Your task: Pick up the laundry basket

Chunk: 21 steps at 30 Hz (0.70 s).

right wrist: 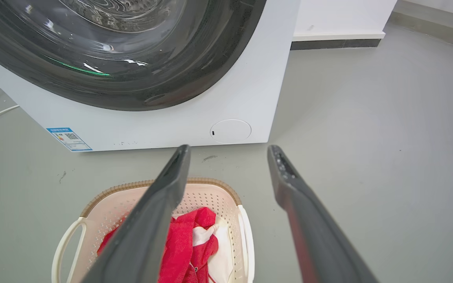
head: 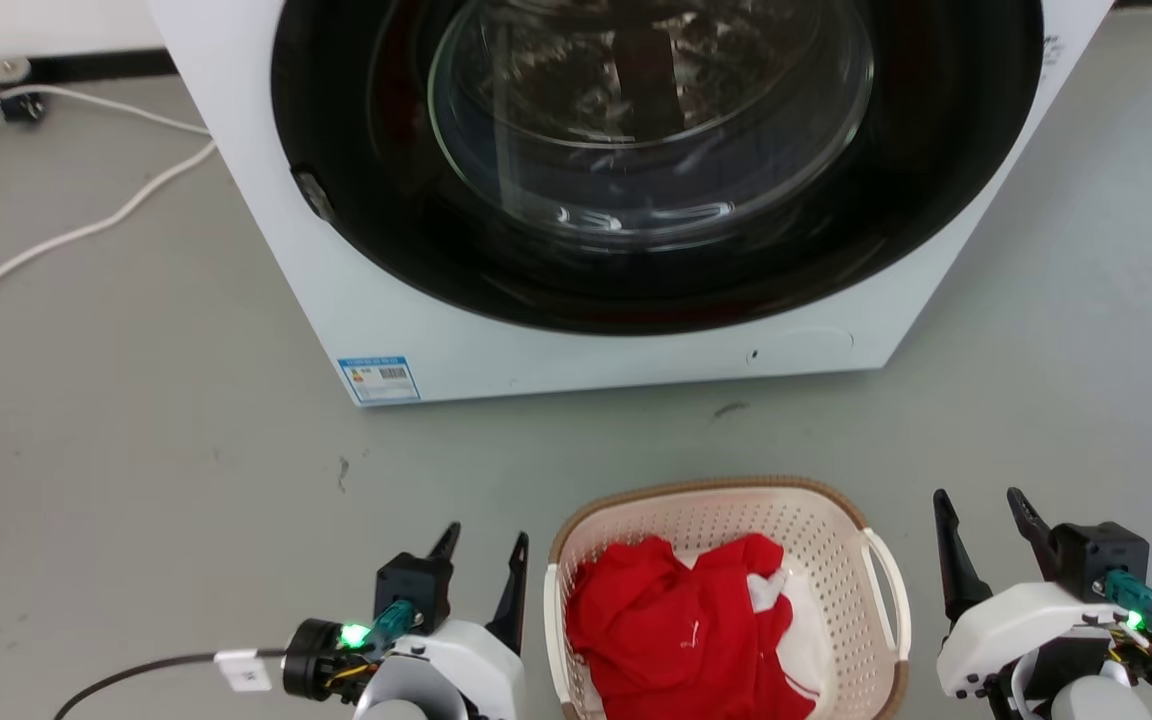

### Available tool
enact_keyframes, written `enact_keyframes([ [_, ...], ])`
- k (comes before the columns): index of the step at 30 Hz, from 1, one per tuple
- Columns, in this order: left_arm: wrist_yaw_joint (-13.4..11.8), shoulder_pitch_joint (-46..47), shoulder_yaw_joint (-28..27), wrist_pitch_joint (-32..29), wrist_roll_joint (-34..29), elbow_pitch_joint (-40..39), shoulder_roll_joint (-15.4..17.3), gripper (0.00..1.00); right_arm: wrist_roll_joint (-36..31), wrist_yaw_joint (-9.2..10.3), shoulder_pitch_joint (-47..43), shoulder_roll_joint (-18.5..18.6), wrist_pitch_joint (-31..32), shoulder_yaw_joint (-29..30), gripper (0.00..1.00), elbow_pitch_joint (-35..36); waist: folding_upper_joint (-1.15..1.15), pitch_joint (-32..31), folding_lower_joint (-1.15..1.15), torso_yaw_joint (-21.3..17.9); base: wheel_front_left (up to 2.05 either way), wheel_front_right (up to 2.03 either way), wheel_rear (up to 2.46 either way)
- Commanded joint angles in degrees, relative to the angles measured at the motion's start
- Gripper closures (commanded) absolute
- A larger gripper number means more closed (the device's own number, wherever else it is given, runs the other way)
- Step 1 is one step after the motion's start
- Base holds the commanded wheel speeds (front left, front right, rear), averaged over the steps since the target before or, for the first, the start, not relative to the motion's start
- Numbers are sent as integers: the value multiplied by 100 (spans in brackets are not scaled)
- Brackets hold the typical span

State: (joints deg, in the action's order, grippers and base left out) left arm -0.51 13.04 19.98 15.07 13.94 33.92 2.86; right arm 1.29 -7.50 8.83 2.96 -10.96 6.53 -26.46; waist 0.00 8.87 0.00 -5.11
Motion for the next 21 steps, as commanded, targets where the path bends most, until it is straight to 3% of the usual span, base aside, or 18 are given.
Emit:
enact_keyframes([
  [1, -12, 177, 89, -54, 112, 215, 3, 0, -18, 2, 168, -14, 22, 31, 0, -114, 0, 170, 0, -46, 0, 0, 0],
  [6, -41, 608, 417, -266, 487, 969, 1, 0, -65, 2, 481, -15, 42, 156, 0, -692, 0, 537, 0, -98, 0, 0, 0],
  [13, 111, 1278, 799, -854, 1107, 1809, 5, 0, -9, 3, 1221, 32, 231, 237, 0, -1738, 0, 1096, 0, -219, 0, 0, 0],
  [21, 111, 2125, 1048, -1545, 1510, 2605, 5, 0, 233, 3, 2274, 195, 711, -35, 0, -3029, 0, 1817, 0, -406, 0, 0, 0],
])
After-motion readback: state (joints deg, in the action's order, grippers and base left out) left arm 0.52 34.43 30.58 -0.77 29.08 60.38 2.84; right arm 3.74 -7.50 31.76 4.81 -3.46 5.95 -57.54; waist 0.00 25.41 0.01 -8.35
